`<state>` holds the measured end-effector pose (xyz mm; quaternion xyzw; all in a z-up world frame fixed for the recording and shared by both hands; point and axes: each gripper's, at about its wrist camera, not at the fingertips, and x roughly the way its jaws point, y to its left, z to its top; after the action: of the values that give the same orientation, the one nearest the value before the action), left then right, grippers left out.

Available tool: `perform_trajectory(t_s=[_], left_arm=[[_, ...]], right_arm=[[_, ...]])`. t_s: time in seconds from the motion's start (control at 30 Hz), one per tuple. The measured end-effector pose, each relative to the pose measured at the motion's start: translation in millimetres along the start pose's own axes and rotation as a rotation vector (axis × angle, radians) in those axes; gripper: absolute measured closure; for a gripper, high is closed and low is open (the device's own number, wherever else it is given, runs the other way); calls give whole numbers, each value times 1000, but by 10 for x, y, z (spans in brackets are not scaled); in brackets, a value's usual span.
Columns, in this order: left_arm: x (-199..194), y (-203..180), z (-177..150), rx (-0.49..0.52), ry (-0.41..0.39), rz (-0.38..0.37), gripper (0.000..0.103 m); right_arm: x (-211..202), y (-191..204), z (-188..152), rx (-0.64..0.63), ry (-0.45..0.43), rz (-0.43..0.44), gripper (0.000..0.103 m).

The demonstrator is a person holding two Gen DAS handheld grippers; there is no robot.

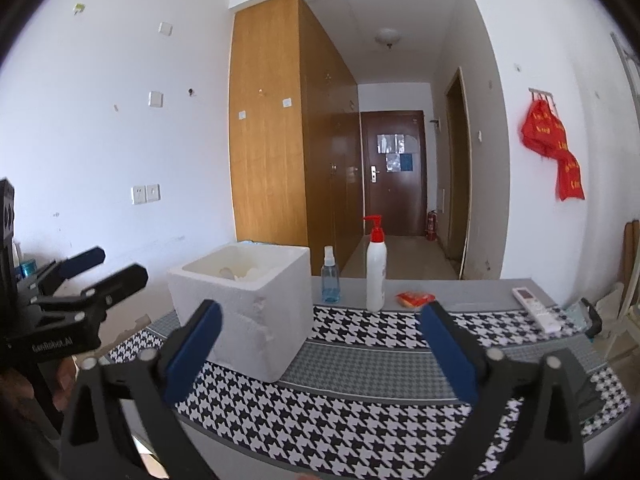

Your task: Organize soft objects

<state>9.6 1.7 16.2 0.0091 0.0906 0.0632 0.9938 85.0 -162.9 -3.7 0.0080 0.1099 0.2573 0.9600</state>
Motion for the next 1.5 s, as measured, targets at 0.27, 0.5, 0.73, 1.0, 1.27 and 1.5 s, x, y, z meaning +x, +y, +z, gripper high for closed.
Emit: perform_trajectory(t_s=[0.27,0.5,0.73,1.0,1.27,1.5], left_arm=[[8,-35,-101,-4,26,-1,1],[10,-42,-157,-22,31,-6,1],[41,-37,-230,-28,43,16,1],[13,-33,-288,-33,41,21,1],[-41,12,-338,-55,48,23,1],[-113,0,-357,-47,43,30,1]], right_arm=[[-13,10,-81,-13,7,-21,1],[-16,-2,-147,-7,3,-33,1],[5,-96,-230,3,13,-40,1],[3,-136,-317,30,27,-43,1],[-74,-49,-335,17,17,-43,1],[-123,-7,-358,13,15,-37,1]])
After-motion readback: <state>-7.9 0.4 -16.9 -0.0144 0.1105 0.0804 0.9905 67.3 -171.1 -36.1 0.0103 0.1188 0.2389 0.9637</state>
